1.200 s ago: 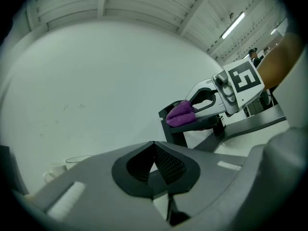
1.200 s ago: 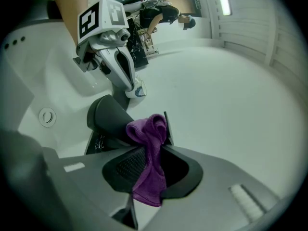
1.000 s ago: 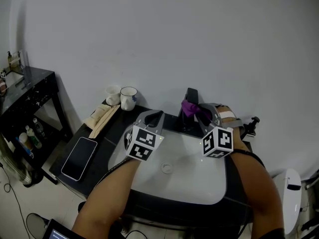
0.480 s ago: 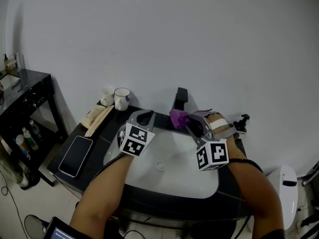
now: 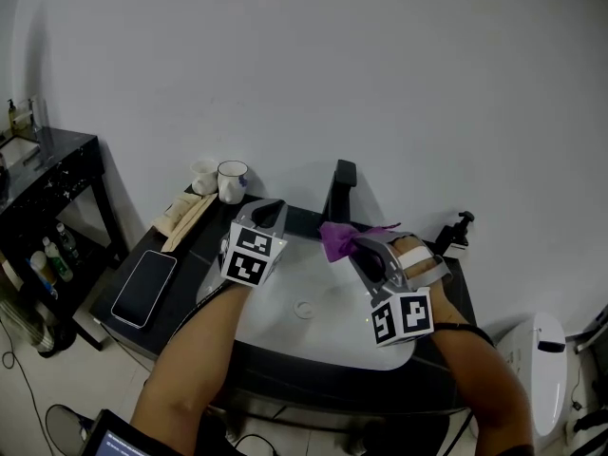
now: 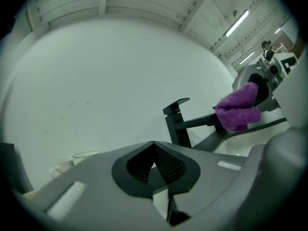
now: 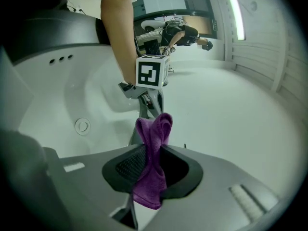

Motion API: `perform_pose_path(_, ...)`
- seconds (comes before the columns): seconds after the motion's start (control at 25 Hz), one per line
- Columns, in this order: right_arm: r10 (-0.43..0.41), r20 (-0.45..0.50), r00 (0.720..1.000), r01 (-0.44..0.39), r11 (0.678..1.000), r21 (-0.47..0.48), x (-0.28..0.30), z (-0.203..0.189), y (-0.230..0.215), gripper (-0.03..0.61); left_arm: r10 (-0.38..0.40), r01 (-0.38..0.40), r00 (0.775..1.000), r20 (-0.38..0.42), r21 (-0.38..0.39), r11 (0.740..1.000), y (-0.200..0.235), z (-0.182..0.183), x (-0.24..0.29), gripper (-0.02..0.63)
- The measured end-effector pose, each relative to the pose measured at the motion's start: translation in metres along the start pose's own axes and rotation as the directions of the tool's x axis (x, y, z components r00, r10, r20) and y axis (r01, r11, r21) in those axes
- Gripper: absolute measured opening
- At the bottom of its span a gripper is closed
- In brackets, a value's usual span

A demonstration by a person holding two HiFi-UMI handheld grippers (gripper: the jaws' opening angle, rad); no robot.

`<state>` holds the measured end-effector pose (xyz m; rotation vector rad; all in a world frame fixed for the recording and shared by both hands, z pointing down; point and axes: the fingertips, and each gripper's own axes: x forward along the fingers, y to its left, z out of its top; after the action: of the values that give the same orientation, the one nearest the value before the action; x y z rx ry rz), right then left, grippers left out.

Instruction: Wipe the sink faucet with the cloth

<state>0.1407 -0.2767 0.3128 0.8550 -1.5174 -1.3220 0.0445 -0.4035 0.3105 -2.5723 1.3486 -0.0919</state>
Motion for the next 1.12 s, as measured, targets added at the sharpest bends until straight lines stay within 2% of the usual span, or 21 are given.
perform_pose_path(0.16,0.033,-0.014,0.999,-0.033,0.999,-0.005,0.007,-0.005,0.027,0.092,-0.003,0.003,1.0,0.006,-0.005,1.0,0.0,0.001,0.002,0.017)
perform_pose_path(0.32,0.05,-0.056,0.997,-0.046,0.996,0.077,0.029,-0.021,0.041,0.092,-0.008,0.008,1.0,0.002,-0.004,1.0,-0.001,-0.001,0.004,0.017)
perform_pose_path(0.56,-0.095,-0.147,0.985,0.117,0.982,0.151,0.062,-0.048,0.014,0.092,0.003,-0.002,1.0,0.018,-0.041,0.999,0.003,0.0,0.006,0.017)
perform_pose_path(0.76,-0.162,-0.189,0.969,0.189,0.973,0.136,0.082,-0.06,0.008,0.092,-0.001,0.0,0.999,0.033,0.015,1.0,-0.004,0.006,0.006,0.017)
perform_pose_path(0.92,-0.147,-0.197,0.969,0.18,0.97,0.16,0.098,-0.064,0.009,0.094,-0.031,0.029,0.999,0.035,0.046,0.999,-0.013,0.007,0.008,0.017)
perform_pose_path(1.12,-0.077,-0.205,0.976,0.102,0.988,0.113,0.106,-0.061,0.026,0.094,-0.031,0.03,0.999,0.036,0.039,0.999,-0.013,0.008,0.008,0.017)
